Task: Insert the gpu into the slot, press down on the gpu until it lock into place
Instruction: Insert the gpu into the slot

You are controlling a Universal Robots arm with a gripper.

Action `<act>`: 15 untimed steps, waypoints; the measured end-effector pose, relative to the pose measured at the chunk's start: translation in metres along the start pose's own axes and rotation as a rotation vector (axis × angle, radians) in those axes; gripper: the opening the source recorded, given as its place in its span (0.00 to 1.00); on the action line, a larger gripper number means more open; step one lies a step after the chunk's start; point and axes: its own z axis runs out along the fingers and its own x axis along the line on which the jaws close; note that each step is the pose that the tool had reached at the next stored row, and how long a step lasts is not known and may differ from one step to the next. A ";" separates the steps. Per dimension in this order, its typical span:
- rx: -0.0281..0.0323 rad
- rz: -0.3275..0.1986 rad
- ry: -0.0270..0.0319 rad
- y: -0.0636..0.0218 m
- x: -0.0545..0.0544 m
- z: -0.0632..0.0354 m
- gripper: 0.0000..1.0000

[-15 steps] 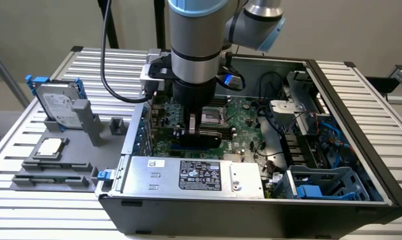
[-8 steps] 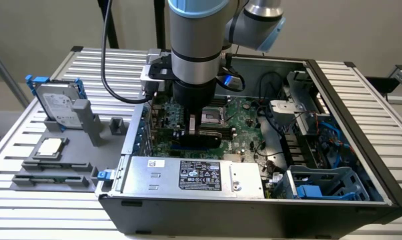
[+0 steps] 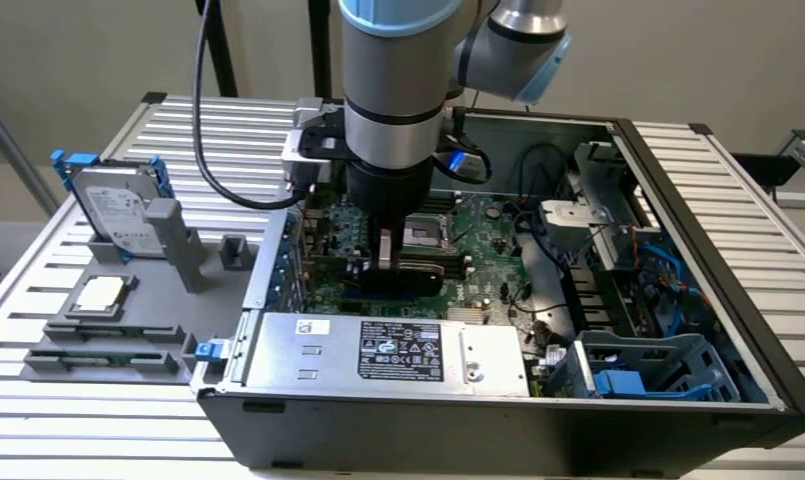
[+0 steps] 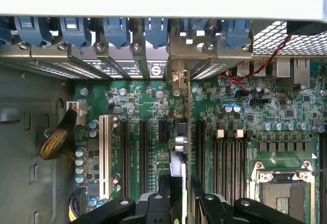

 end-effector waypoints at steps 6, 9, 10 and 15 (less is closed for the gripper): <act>-0.0153 0.001 0.0010 -0.0019 0.000 -0.0024 0.26; -0.0171 0.001 0.0013 -0.0024 0.000 -0.0024 0.26; -0.0185 0.001 0.0014 -0.0026 0.000 -0.0023 0.26; -0.0280 0.002 0.0018 -0.0034 0.000 -0.0012 0.26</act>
